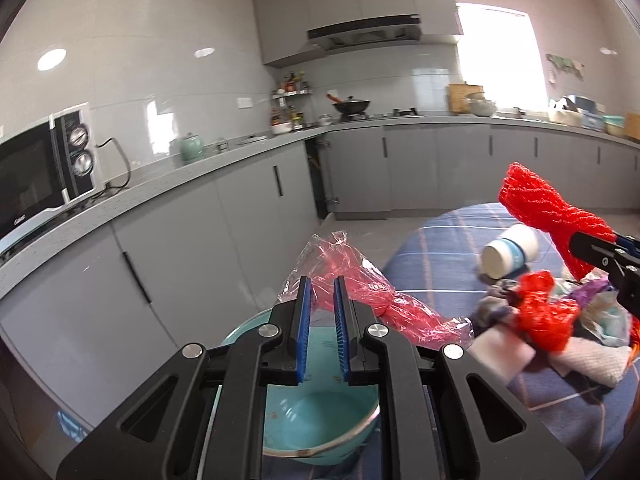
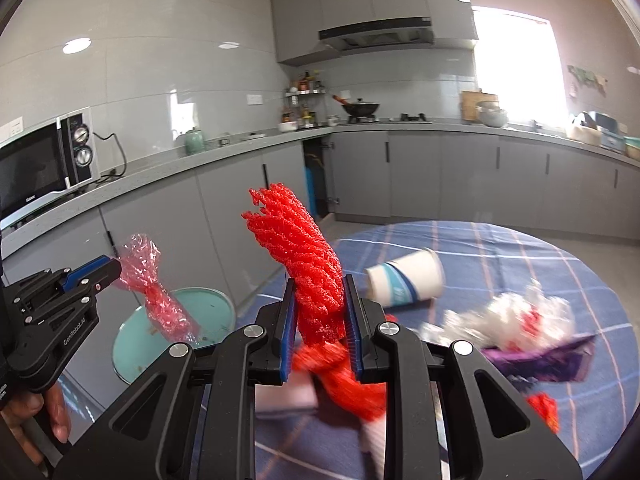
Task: Collect trash
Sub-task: 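Carry both items over the teal bucket and open both tools to drop them, then move the left tool back to the table and grasp the red plastic bag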
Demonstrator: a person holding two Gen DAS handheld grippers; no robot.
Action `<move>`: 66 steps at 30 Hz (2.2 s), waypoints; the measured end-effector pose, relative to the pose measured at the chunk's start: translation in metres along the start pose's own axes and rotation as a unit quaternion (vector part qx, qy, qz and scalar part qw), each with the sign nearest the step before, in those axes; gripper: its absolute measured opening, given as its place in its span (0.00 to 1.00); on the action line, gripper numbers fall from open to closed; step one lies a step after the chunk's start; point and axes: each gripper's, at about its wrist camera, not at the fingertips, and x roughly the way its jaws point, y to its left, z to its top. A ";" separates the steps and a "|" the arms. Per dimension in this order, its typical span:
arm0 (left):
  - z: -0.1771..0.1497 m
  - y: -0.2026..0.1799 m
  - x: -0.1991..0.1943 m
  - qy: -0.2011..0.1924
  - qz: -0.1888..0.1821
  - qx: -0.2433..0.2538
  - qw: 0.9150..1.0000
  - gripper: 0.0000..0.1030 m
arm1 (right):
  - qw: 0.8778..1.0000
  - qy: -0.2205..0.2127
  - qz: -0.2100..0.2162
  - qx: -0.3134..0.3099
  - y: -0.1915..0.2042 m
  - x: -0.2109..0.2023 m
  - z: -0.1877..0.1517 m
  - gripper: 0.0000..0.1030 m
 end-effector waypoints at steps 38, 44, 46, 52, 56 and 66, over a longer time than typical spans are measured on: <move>-0.011 0.090 0.025 0.024 0.117 -0.047 0.992 0.12 | 0.990 0.027 0.122 -0.062 0.113 0.093 0.024 0.23; -0.013 0.094 0.028 0.029 0.116 -0.052 0.991 0.14 | 0.990 0.033 0.124 -0.065 0.118 0.099 0.021 0.24; -0.014 0.095 0.029 0.030 0.114 -0.053 0.992 0.15 | 0.989 0.036 0.125 -0.065 0.119 0.101 0.019 0.24; -0.015 0.095 0.034 0.034 0.117 -0.050 0.991 0.56 | 0.988 0.052 0.130 -0.070 0.124 0.109 0.012 0.35; -0.017 0.095 0.035 0.036 0.119 -0.048 0.991 0.59 | 0.988 0.055 0.127 -0.068 0.123 0.110 0.008 0.40; -0.019 0.095 0.035 0.038 0.120 -0.048 0.991 0.63 | 0.990 0.060 0.117 -0.059 0.113 0.106 0.002 0.44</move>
